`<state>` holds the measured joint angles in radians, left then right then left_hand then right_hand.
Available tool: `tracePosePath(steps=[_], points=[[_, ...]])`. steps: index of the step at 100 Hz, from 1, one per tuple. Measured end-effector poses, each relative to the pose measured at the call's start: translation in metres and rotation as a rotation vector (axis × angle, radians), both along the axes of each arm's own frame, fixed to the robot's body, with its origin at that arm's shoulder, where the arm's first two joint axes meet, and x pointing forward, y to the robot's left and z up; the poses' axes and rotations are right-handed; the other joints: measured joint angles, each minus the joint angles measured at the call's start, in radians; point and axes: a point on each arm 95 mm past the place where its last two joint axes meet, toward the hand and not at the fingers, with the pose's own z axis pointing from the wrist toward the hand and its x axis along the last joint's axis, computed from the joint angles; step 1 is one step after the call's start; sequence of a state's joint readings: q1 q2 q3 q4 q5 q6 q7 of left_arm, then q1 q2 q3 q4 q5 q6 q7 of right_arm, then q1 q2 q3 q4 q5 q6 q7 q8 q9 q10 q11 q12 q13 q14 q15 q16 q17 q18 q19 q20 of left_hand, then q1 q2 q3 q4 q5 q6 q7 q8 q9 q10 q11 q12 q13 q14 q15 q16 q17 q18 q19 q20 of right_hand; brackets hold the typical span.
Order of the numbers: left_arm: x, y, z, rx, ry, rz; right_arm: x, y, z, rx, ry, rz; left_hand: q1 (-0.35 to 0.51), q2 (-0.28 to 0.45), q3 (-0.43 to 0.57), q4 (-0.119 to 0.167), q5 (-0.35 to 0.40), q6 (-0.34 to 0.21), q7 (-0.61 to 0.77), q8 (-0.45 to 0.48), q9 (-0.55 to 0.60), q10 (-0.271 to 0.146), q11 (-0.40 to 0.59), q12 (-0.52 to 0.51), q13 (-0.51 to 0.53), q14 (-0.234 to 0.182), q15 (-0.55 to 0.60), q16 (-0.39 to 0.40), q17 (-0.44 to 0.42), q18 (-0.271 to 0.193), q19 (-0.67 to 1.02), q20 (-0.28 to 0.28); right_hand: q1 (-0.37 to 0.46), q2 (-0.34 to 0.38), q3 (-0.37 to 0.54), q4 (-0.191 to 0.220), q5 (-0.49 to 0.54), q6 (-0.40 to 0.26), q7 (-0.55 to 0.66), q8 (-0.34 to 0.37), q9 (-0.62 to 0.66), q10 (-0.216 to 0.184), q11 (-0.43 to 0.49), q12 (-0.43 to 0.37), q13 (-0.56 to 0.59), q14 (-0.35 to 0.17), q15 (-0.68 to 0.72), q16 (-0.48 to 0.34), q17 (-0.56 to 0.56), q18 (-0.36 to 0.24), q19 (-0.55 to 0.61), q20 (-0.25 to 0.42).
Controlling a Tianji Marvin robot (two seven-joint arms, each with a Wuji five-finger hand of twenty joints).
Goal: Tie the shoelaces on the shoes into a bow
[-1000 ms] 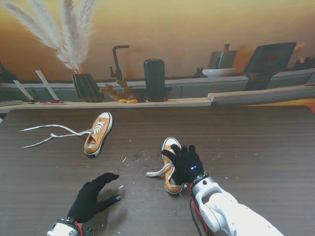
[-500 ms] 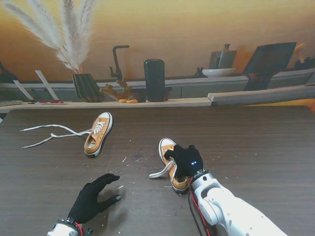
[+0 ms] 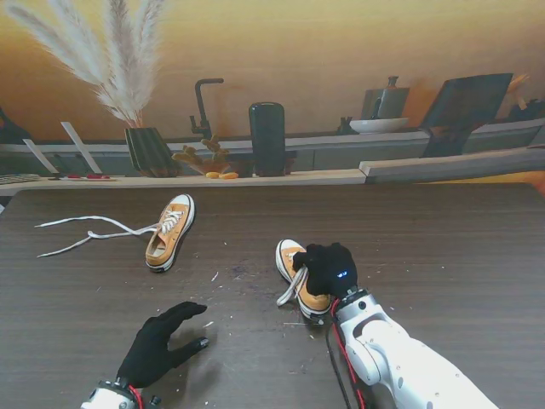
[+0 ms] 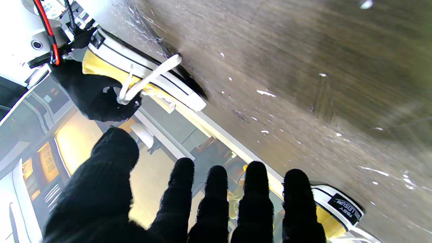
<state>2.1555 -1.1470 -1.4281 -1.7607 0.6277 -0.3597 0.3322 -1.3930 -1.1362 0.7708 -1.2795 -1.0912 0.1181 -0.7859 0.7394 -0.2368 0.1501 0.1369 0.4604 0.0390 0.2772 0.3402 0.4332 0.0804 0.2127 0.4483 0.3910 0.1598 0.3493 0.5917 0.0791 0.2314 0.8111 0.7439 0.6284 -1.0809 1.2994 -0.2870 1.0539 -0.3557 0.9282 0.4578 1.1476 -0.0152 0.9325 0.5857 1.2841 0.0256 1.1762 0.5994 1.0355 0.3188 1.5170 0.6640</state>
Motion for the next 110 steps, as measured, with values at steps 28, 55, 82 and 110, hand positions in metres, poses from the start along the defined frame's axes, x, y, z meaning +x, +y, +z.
tracePosePath(steps=[28,55,82,110], points=[[-0.001,0.001,0.0,0.001,-0.004,0.003,0.016,-0.02,0.021,0.001,-0.06,-0.074,0.0,0.013,0.0,0.0,0.0,0.0,0.0,0.0,0.005,0.0,0.0,0.0,0.0,0.0,0.0,0.0,0.0,0.0,0.009,0.0,0.0,-0.022,0.01,0.0,0.029,0.0,0.036,0.001,0.014,0.0,-0.003,0.0,0.01,0.0,0.019,0.001,0.015,0.005,0.002,-0.002],[-0.001,-0.002,-0.001,0.006,0.0,-0.003,0.043,-0.04,0.037,-0.03,-0.127,-0.114,0.0,0.013,0.0,0.0,0.0,0.0,0.0,0.001,0.005,0.0,0.0,0.0,0.0,0.0,0.0,0.0,0.0,0.016,0.009,0.0,0.0,-0.028,0.01,-0.021,0.037,-0.004,0.036,0.002,0.014,0.0,-0.004,0.0,0.01,0.0,0.019,0.001,0.015,0.005,0.003,-0.005],[0.0,-0.006,-0.001,0.016,0.004,-0.014,0.084,-0.062,0.045,-0.124,-0.182,-0.121,0.0,0.013,0.0,0.0,0.0,0.0,0.0,0.001,0.005,0.0,0.0,0.0,0.0,0.0,0.0,0.0,0.0,0.016,0.009,0.0,0.0,-0.021,0.01,-0.029,0.037,-0.013,0.036,0.002,0.014,-0.002,-0.004,0.0,0.01,-0.001,0.004,0.001,0.011,0.005,0.002,-0.012],[0.0,-0.006,-0.001,0.024,0.001,-0.014,0.113,-0.083,0.037,-0.15,-0.185,-0.112,0.0,0.013,0.0,0.0,0.0,0.0,0.004,0.011,0.005,0.0,0.0,0.0,0.0,0.0,0.0,0.0,0.0,0.016,0.009,0.0,-0.001,0.02,0.01,-0.03,0.018,-0.025,0.036,0.003,0.012,-0.013,-0.004,0.0,0.01,-0.001,-0.065,-0.017,-0.017,0.004,-0.023,-0.023]])
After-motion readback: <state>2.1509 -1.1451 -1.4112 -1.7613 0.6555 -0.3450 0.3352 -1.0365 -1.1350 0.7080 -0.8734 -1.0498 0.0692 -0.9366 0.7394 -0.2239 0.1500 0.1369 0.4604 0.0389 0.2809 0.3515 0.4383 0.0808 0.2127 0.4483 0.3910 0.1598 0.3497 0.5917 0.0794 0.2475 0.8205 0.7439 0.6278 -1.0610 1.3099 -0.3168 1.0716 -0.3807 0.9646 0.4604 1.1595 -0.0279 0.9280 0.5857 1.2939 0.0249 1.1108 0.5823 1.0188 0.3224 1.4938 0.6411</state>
